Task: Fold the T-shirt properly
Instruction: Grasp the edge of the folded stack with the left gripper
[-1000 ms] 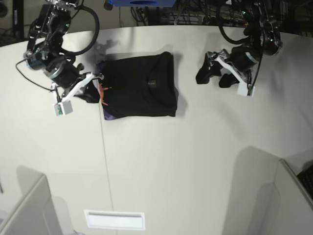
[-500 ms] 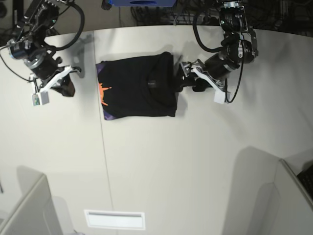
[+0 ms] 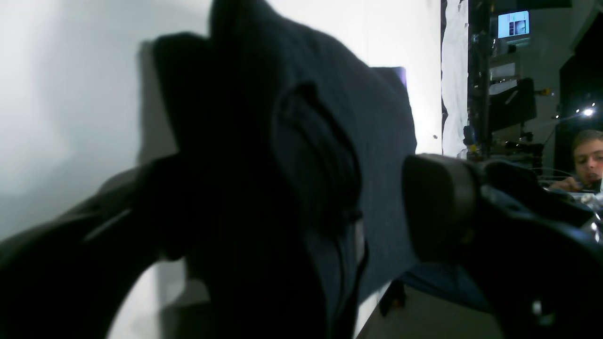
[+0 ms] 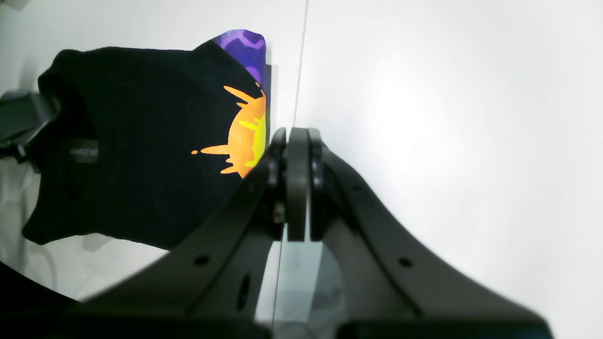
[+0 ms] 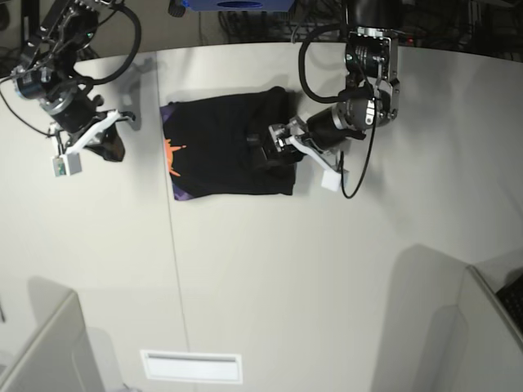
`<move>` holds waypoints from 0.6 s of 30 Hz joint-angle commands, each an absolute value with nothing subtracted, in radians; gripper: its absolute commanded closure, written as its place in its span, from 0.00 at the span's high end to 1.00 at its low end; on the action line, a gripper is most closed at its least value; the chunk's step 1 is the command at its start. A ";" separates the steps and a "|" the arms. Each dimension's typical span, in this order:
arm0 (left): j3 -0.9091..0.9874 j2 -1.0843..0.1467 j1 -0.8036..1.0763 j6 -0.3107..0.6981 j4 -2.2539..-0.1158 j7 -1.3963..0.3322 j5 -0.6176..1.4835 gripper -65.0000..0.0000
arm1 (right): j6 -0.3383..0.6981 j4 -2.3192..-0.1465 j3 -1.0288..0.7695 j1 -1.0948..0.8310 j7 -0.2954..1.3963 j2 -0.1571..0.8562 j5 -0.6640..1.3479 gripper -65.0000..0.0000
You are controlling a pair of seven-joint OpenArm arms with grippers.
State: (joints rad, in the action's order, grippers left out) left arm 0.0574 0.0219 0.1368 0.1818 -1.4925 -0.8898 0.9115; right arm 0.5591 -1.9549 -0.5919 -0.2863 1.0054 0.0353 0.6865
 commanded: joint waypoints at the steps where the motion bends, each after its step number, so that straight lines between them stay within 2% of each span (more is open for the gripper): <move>1: 0.042 0.021 0.137 0.150 -1.489 -0.921 0.868 0.85 | 0.565 -1.968 -0.598 -0.282 0.983 0.045 0.704 0.00; 5: 0.031 0.021 0.136 0.114 -1.489 -0.921 0.868 0.55 | 0.565 -1.968 -0.599 -0.283 0.983 0.045 0.705 0.00; 10: 0.031 0.019 0.133 0.047 -1.489 -0.928 0.868 0.06 | 0.565 -1.968 -0.599 -0.283 0.983 0.047 0.705 0.00; 11: 0.030 0.019 0.124 0.045 -1.489 -0.928 0.868 0.00 | 0.565 -1.968 -0.599 -0.283 0.983 0.047 0.705 0.00; 15: 0.007 -0.018 0.099 0.044 -1.489 -0.931 0.868 0.00 | 0.565 -1.968 -0.599 -0.283 0.983 0.047 0.705 0.00; 18: -0.107 -0.111 0.039 0.044 -1.488 -0.952 0.868 0.00 | 0.565 -1.968 -0.599 -0.283 0.983 0.047 0.705 0.00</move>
State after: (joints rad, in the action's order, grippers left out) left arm -0.1116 -0.1093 0.0517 0.0505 -1.4754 -0.9516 0.8795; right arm 0.5591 -1.9549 -0.5941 -0.2893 1.0058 0.0360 0.6865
